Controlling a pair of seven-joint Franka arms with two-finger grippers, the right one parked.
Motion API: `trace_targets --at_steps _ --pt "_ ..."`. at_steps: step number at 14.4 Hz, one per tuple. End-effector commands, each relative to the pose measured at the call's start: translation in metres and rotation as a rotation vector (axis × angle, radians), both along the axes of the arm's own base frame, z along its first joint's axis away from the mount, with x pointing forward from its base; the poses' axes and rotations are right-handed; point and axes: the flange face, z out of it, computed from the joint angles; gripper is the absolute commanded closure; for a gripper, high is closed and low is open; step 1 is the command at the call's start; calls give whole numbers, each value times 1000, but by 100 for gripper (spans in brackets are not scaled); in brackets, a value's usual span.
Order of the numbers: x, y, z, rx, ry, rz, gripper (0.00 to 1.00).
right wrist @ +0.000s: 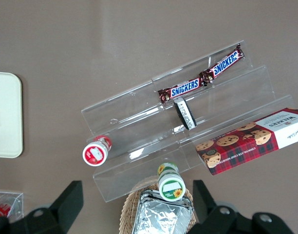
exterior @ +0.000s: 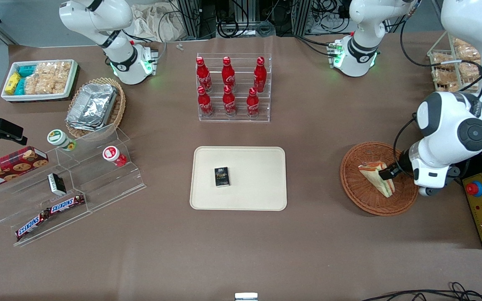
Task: Place sandwich from basket to tray
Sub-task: 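Lower the open left gripper onto the wrapped sandwich in the basket, then close the left gripper on the sandwich's crust edge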
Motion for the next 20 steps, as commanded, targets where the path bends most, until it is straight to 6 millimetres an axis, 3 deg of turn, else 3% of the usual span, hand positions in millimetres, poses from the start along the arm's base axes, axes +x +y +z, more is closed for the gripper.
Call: trace_targets --at_steps 1,9,15,16,17,18,20 --pt "-4 -2 -16 3 -14 25 1" --pt "-25 9 -68 -13 -39 46 1" --pt "-25 10 -95 -29 -7 61 4" --pt "-23 11 -95 -26 -9 67 25" --pt "-23 15 -95 -22 -12 67 58" --pt "-21 17 -91 -17 -19 60 80" --pt "-19 18 -83 -4 -28 25 100"
